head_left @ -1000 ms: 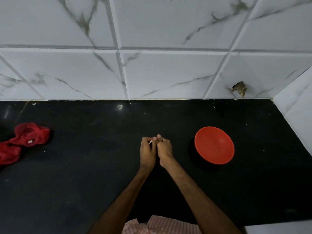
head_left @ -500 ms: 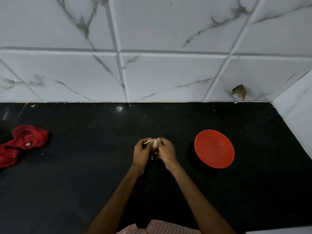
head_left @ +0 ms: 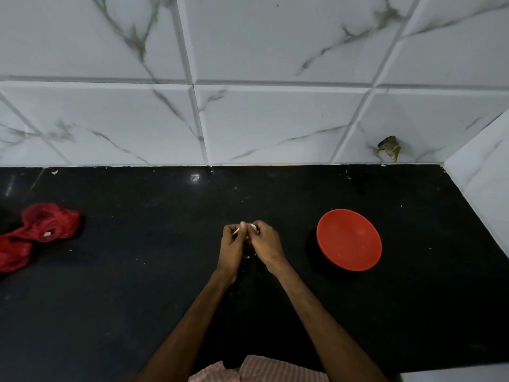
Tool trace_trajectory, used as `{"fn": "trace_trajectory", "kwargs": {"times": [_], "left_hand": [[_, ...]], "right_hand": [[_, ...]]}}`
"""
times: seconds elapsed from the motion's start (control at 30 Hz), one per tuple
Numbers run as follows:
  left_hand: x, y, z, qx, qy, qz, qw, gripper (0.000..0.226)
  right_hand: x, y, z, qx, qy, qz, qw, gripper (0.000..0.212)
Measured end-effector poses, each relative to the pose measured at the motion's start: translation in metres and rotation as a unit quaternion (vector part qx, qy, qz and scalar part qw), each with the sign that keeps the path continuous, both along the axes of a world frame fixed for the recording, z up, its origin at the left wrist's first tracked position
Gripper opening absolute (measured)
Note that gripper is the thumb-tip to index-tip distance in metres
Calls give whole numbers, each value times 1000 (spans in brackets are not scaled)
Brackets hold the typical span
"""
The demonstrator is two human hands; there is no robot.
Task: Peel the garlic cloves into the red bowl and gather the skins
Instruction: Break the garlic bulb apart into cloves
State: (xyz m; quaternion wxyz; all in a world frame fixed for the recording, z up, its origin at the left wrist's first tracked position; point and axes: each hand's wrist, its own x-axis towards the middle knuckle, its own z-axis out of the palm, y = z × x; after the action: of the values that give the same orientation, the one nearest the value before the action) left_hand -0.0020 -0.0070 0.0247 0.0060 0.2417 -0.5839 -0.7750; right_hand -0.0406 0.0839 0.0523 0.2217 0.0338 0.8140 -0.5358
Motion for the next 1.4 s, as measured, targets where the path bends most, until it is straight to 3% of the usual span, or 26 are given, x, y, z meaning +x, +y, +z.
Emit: {"fn": "trace_trajectory", "kwargs": {"times": [0.23, 0.43, 0.63, 0.8, 1.03, 1.23, 1.4], "left_hand": [[-3, 9, -5, -104, 28, -11, 994, 20], [-1, 0, -16, -99, -16, -17, 995, 23], [6, -17, -34, -88, -88, 20, 992, 21], [14, -25, -40, -84, -104, 25, 991, 17], [15, -28, -42, -87, -103, 30, 990, 20], [14, -26, -41, -95, -89, 20, 991, 16], [15, -24, -38, -106, -73, 19, 991, 14]], "right_hand": [[-1, -1, -3, -14, -15, -45, 999, 27], [-5, 8, -19, -49, -101, -29, 993, 30], [-9, 24, -43, 87, -33, 5, 996, 33], [-8, 27, -48, 180, 52, 70, 980, 11], [-7, 24, -44, 301, 152, 169, 926, 16], [-3, 28, -45, 324, 207, 196, 902, 30], [0, 35, -52, 298, 203, 175, 916, 17]]}}
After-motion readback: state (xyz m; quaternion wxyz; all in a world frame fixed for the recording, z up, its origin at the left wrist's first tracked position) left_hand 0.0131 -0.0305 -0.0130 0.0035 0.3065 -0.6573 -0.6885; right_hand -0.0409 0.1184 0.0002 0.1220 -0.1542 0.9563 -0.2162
